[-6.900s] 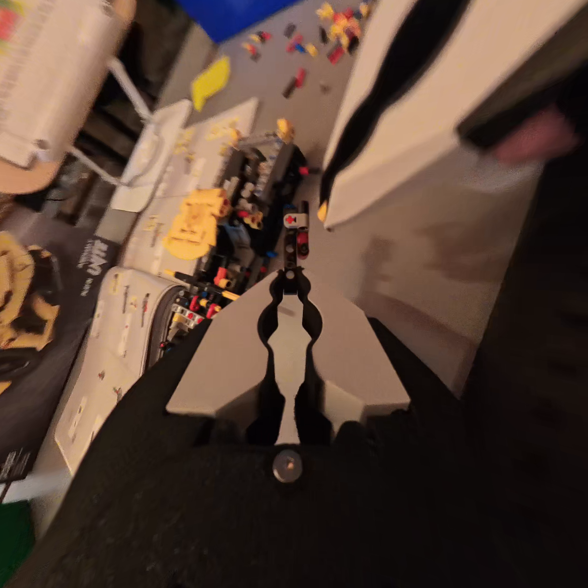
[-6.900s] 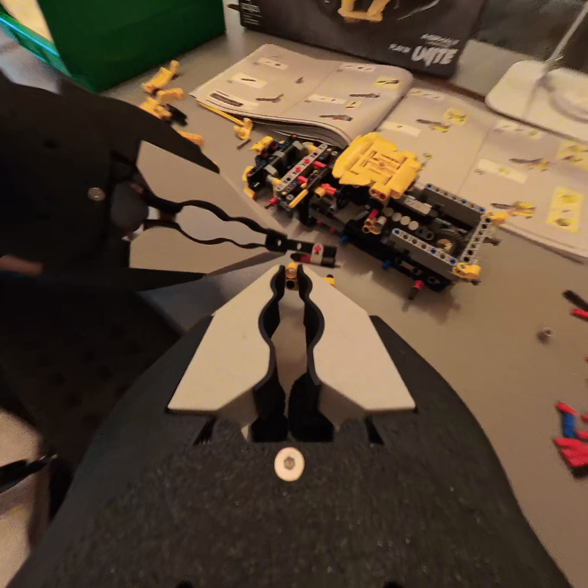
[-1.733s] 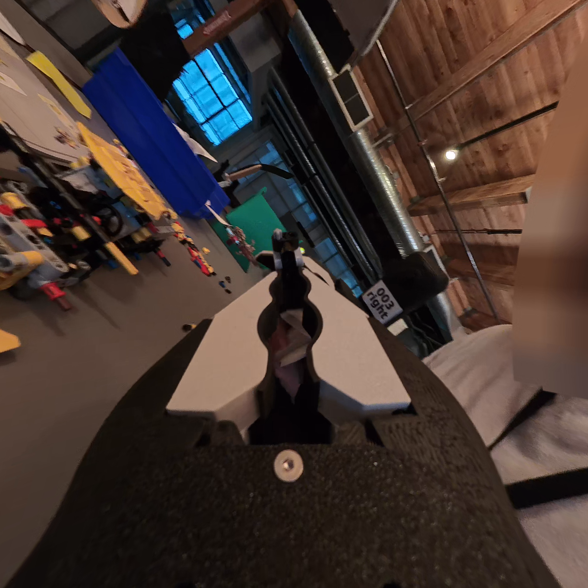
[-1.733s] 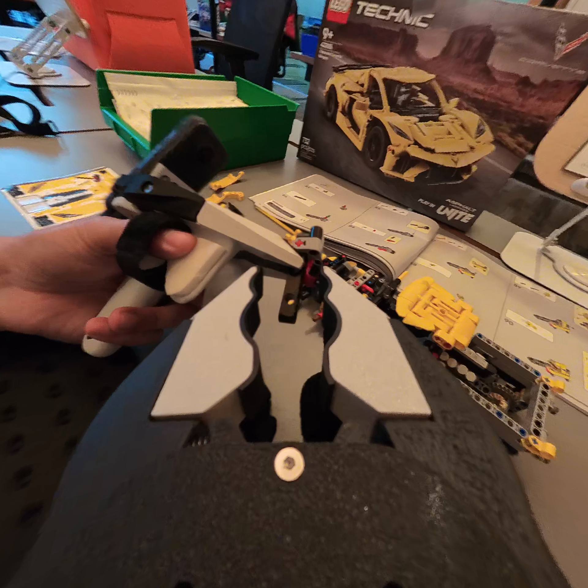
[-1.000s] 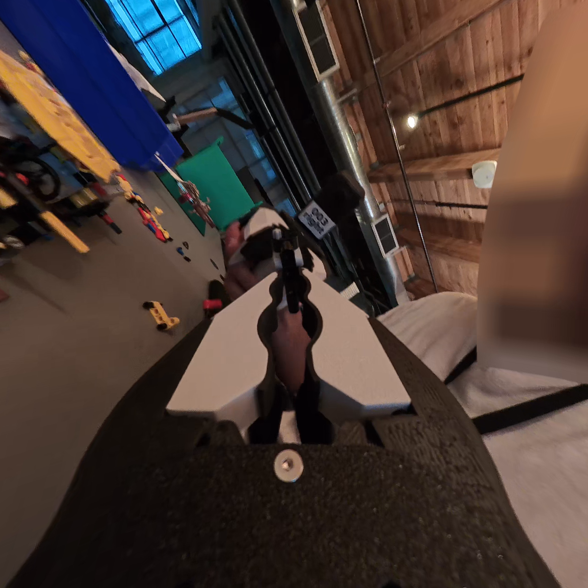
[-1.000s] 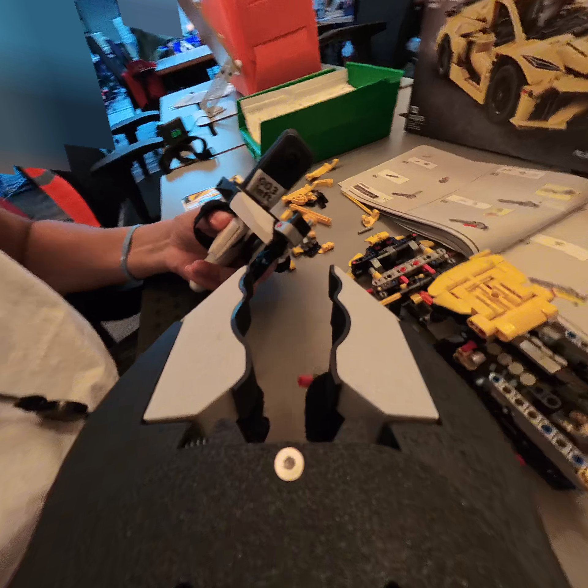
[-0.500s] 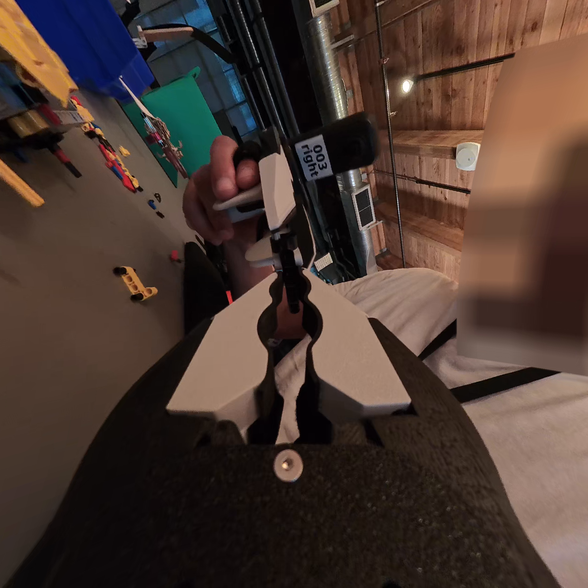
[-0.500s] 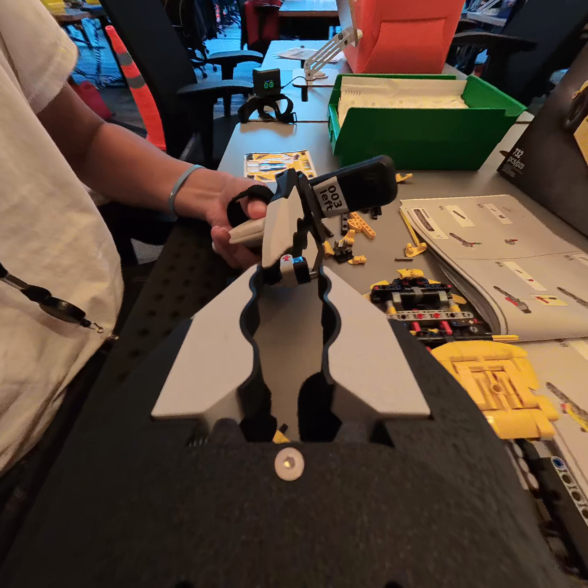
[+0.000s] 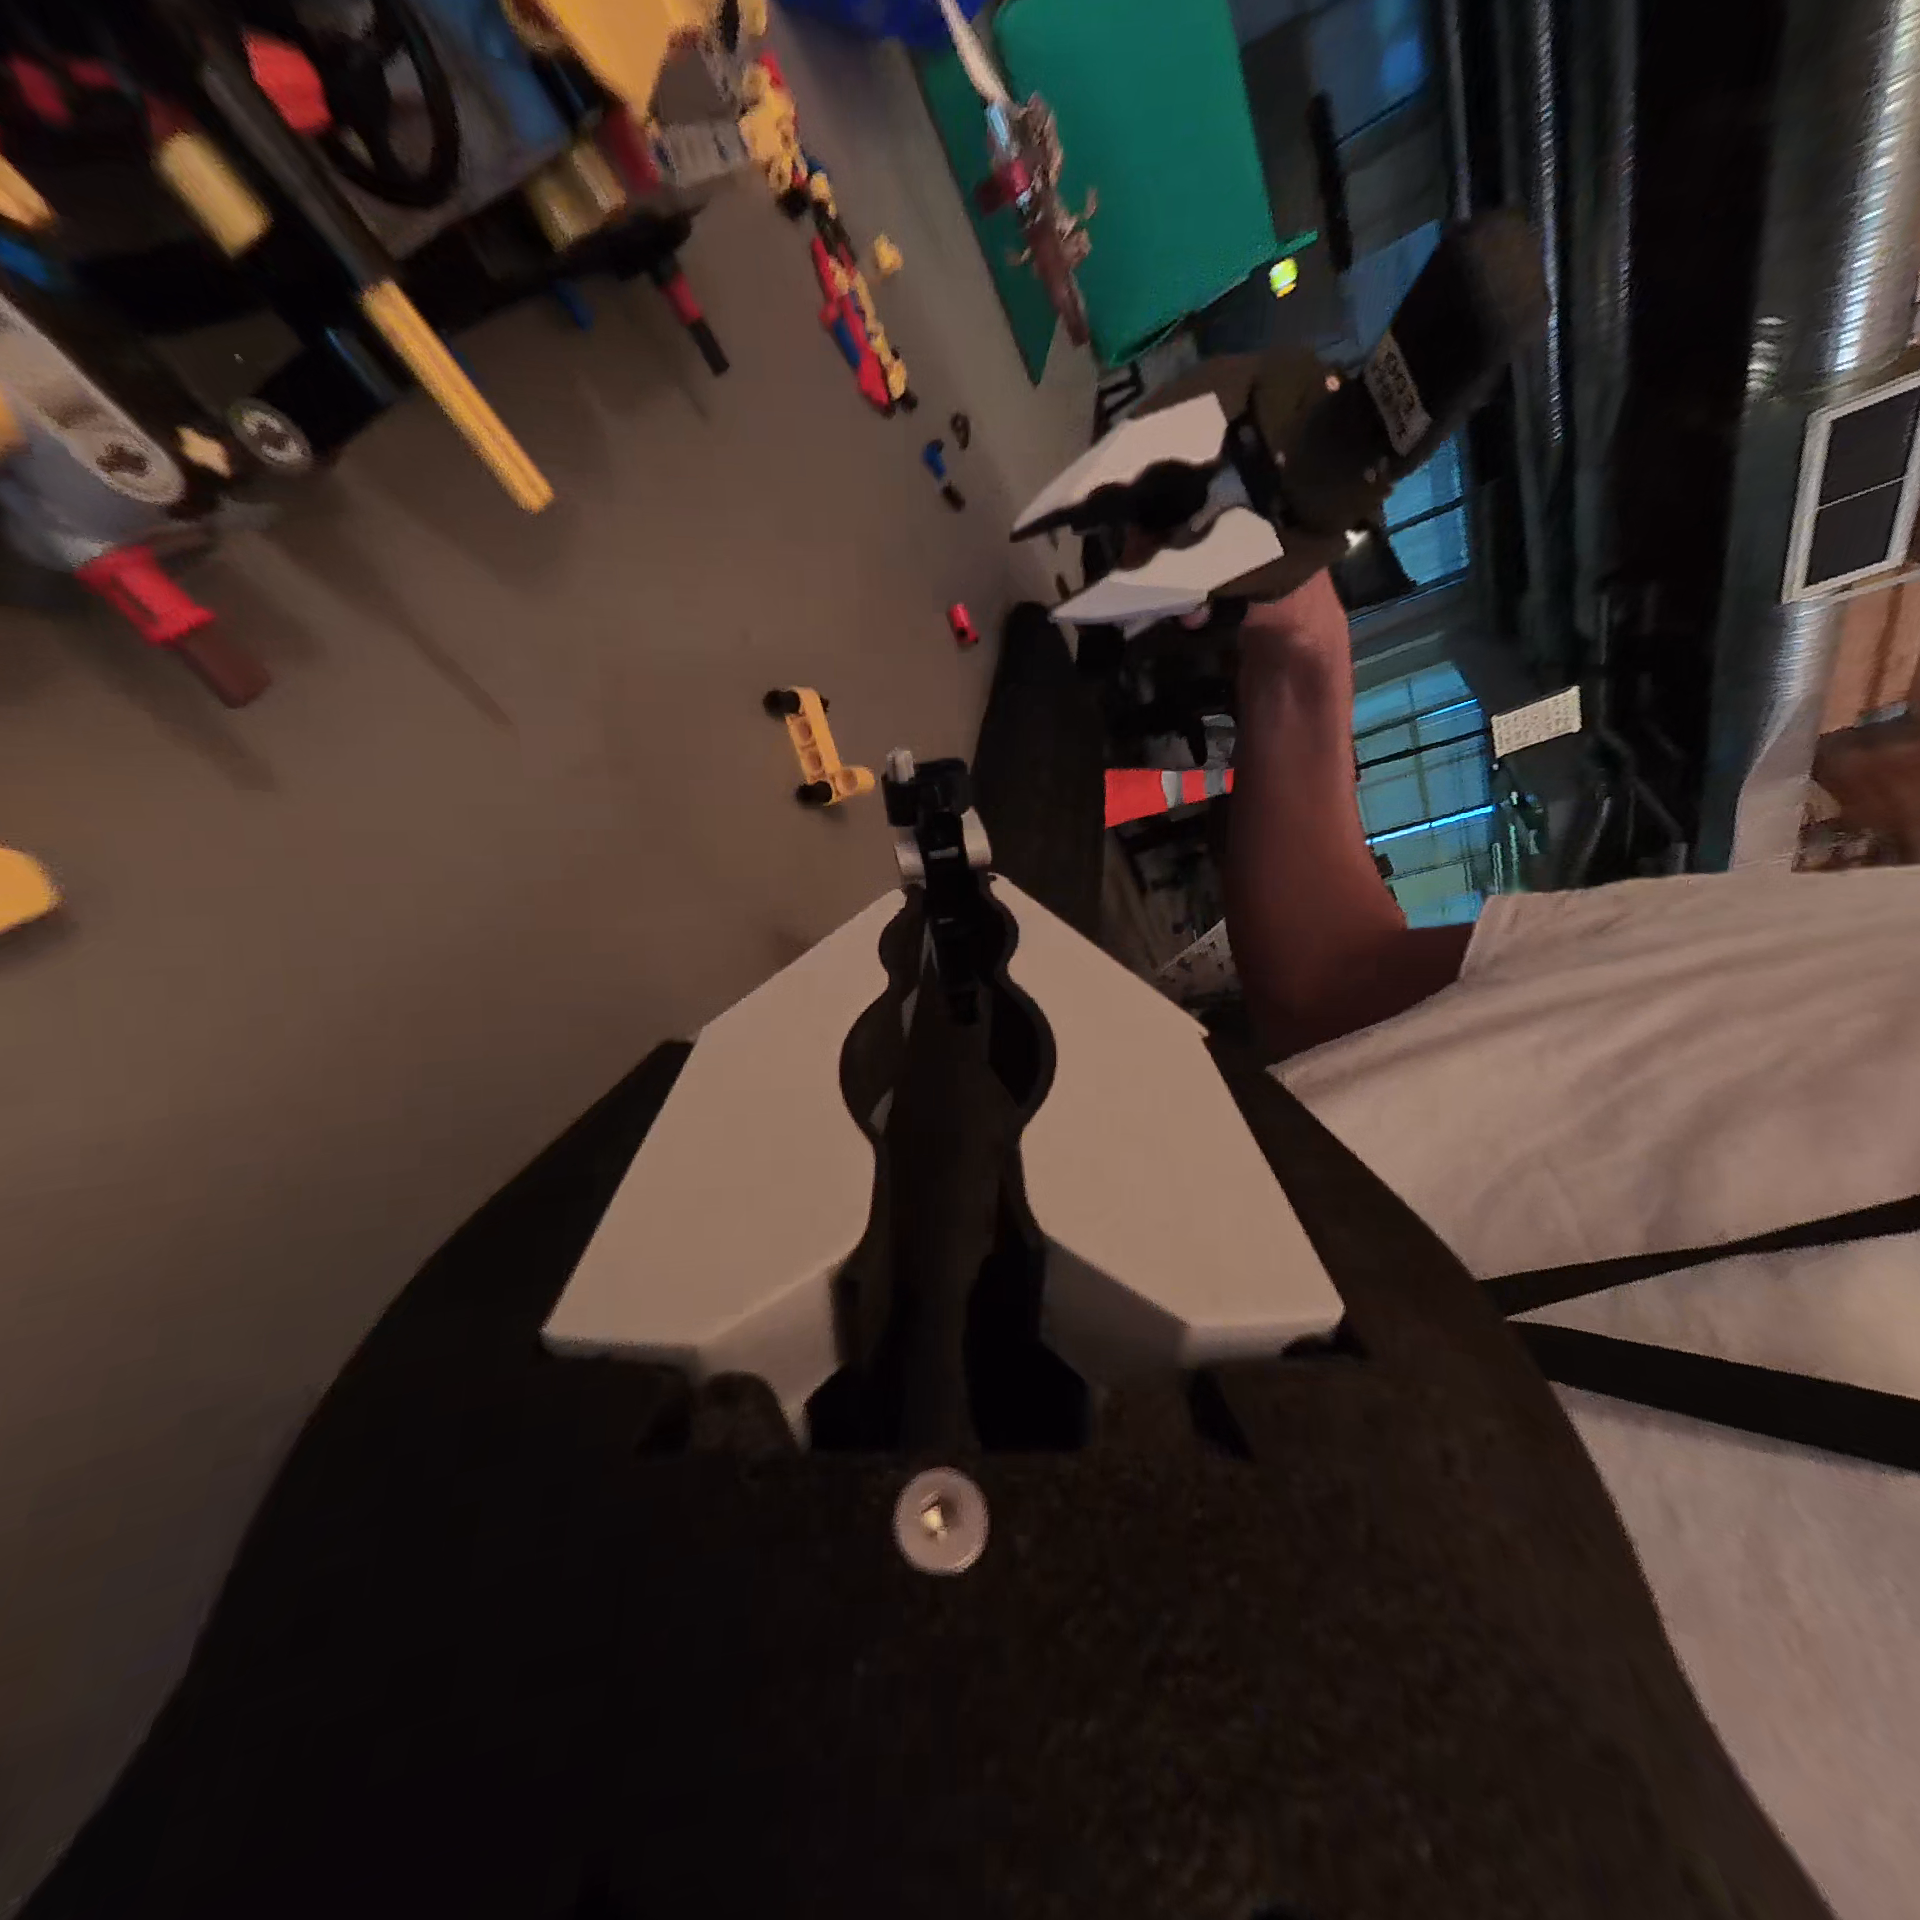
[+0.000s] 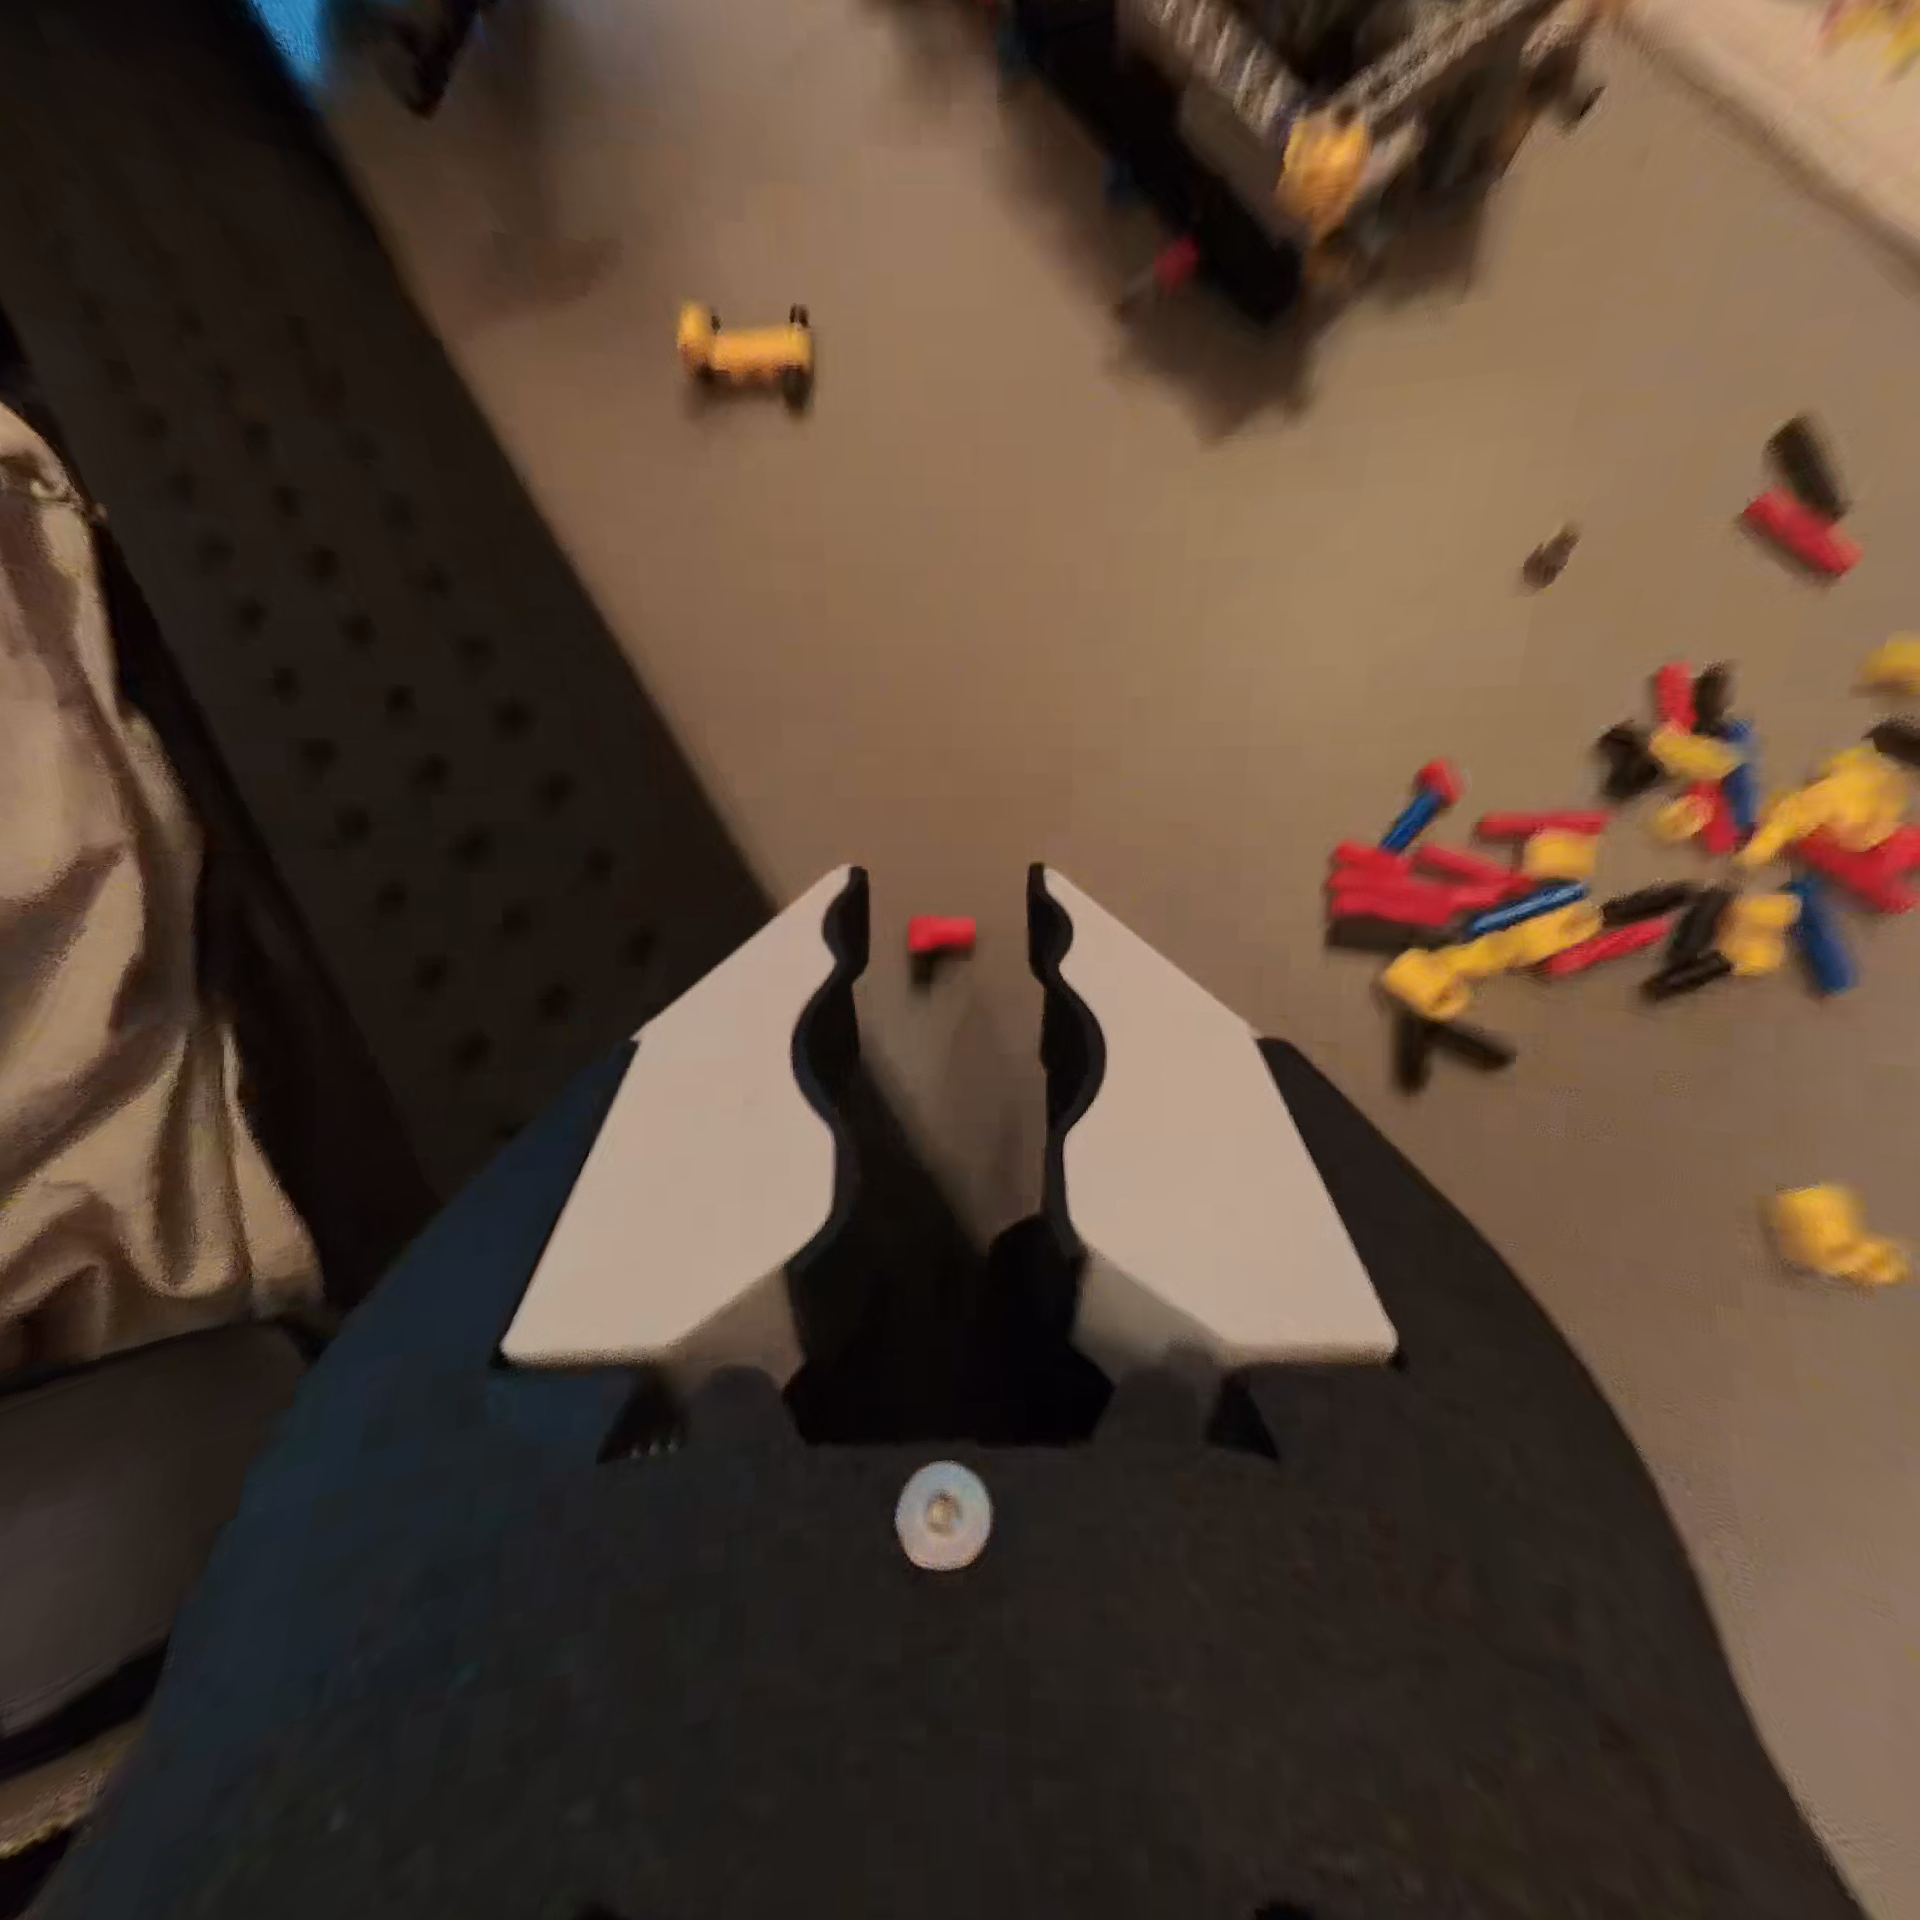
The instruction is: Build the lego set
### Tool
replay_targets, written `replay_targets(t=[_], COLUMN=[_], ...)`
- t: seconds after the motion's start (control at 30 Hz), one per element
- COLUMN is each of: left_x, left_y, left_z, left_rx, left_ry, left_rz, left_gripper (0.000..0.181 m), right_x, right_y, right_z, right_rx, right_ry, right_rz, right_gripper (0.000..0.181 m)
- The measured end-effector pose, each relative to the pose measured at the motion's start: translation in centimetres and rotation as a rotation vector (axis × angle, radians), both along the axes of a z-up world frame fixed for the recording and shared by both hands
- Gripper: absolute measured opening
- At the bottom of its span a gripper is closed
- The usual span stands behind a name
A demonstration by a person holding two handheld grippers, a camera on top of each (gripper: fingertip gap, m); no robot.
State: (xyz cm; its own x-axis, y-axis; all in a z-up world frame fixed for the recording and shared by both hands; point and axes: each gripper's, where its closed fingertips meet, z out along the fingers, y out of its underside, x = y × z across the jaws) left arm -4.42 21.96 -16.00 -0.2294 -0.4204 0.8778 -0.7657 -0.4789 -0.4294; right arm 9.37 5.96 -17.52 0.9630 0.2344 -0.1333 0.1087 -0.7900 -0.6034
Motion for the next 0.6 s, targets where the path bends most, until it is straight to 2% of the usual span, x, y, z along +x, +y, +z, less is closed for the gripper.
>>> replay_targets(t=[0.07,0.13,0.27,0.37,0.43,0.6], left_x=[0.2,0.3,0.4,0.1,0.0,-0.3], left_y=[-0.9,-1.6,-3.1,-4.2,-4.5,-4.7], left_z=[-0.6,-1.0,0.4,2.4,3.3,3.2], left_rx=[0.002,0.004,-0.072,-0.250,-0.343,-0.322], left_ry=[0.041,0.068,0.022,-0.003,-0.012,-0.009], left_rz=[-0.019,-0.046,-0.124,-0.181,-0.194,-0.197], left_gripper=[0.008,0.008,0.008,0.008,0.008,0.007], right_x=[-0.9,-3.4,-9.3,-12.0,-13.0,-13.6], right_y=[-0.6,1.0,8.2,11.9,12.9,12.9], right_z=[-1.1,-1.0,1.8,3.6,3.5,4.3], right_rx=[-0.009,0.052,0.328,0.482,0.494,0.554], right_ry=[-0.029,-0.010,0.069,0.105,0.123,0.145], right_rz=[-0.032,-0.006,0.115,0.220,0.295,0.368], right_gripper=[0.030,0.031,0.034,0.033,0.033,0.027])
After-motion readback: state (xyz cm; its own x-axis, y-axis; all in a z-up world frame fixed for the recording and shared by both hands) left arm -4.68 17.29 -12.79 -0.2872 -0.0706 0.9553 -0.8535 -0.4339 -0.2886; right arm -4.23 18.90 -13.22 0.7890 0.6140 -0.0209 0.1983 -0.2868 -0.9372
